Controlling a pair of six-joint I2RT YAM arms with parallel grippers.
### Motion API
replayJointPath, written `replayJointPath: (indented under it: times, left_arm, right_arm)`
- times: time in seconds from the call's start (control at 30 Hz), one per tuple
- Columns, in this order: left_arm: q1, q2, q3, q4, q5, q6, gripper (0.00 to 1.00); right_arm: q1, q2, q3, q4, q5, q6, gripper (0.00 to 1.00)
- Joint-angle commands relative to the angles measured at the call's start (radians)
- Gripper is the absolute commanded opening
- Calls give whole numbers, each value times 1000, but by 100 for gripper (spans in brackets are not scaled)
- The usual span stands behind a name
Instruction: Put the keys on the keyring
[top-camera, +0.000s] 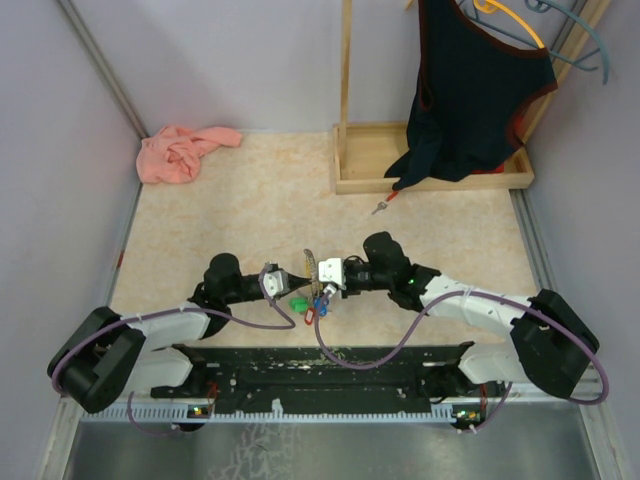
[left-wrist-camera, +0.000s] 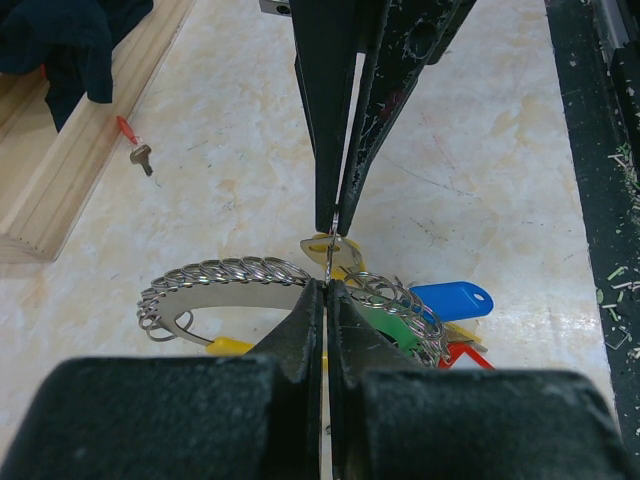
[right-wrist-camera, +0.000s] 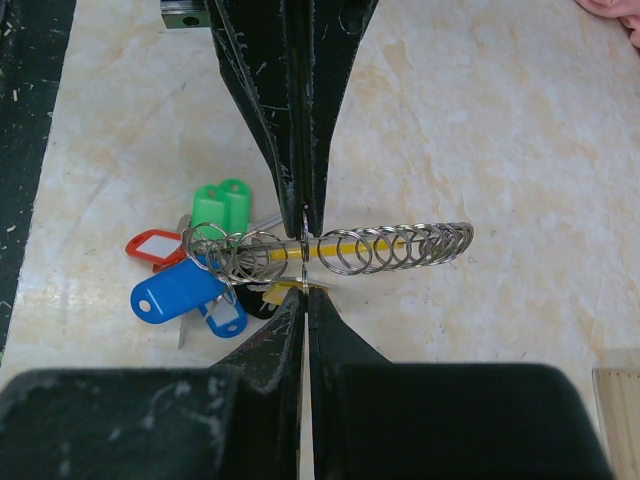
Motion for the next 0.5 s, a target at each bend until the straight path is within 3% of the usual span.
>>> replayJointPath:
  times: [0.0,0.47]
  left_arm:
    - [5,1,23,19,32,-9,0]
    - [5,6,28,17,45,-8,0]
  right_arm:
    - [11,-24,52,49,-16,11,0]
    - [20,-10,62,40,-26,14,0]
